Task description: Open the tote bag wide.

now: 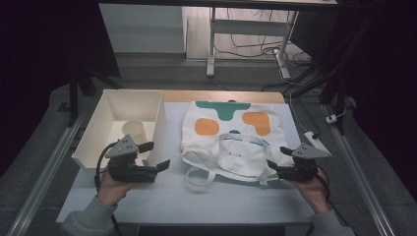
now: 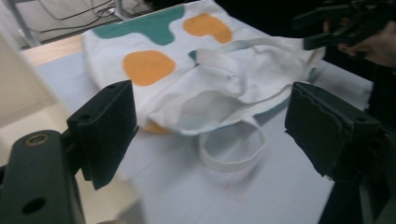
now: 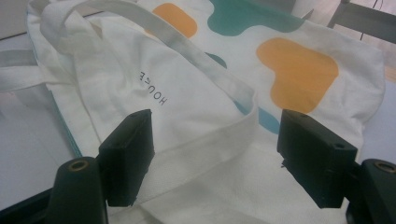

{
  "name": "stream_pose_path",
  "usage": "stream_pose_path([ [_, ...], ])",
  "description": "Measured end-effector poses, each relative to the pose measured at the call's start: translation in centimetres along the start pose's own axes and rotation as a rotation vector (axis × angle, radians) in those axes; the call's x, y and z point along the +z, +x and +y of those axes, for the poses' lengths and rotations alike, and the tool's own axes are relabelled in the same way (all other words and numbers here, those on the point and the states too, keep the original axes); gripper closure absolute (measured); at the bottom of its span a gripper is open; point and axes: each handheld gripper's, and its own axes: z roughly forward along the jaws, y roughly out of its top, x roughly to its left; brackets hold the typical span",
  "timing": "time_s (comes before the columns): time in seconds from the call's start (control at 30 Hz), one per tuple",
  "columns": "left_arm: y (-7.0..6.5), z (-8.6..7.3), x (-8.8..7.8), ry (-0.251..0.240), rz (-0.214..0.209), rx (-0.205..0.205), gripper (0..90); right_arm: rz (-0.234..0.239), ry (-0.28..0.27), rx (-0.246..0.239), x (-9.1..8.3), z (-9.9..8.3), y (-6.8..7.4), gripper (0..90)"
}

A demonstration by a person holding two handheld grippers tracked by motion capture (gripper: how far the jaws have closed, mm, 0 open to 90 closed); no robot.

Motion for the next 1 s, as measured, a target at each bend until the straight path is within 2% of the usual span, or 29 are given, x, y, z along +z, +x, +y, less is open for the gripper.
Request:
stream_pose_path([
  [0.03,0.0,0.0,0.0,0.000,0.000,0.000,17.0,-0.001,0.001,-0.002,0.0,0.0,0.0,27.0],
  [0.07,-0.9,0.3,0.5,0.009,-0.016,0.023,17.0,-0.002,0.000,-0.002,0.0,0.0,0.0,27.1],
  [0.1,-0.9,0.3,0.5,0.009,-0.016,0.023,17.0,-0.002,0.000,-0.002,0.0,0.0,0.0,27.1],
  [0.17,-2.1,0.5,1.6,0.026,-0.043,0.046,17.3,-0.001,-0.004,-0.003,0.0,0.1,0.1,27.1],
  [0.23,-2.4,0.5,2.1,0.033,-0.050,0.050,17.6,-0.001,-0.005,-0.002,0.0,0.1,0.2,27.1],
  [0.37,-3.2,0.2,4.3,0.075,-0.076,0.051,18.4,0.002,-0.006,-0.009,0.0,0.2,0.3,27.1],
  [0.47,-3.9,-0.1,5.8,0.120,-0.074,0.084,18.4,0.007,-0.005,-0.010,0.1,0.2,0.3,27.1],
  [0.83,-4.4,-0.6,9.7,0.184,-0.104,0.100,18.9,0.031,-0.035,-0.033,0.4,0.5,1.1,27.8],
  [0.9,-4.6,-0.4,10.9,0.203,-0.117,0.105,18.9,0.033,-0.028,-0.039,0.5,0.6,1.2,27.4],
  [1.0,-4.6,0.0,11.5,0.202,-0.126,0.111,19.7,0.032,-0.030,-0.041,0.5,0.7,1.4,27.4],
])
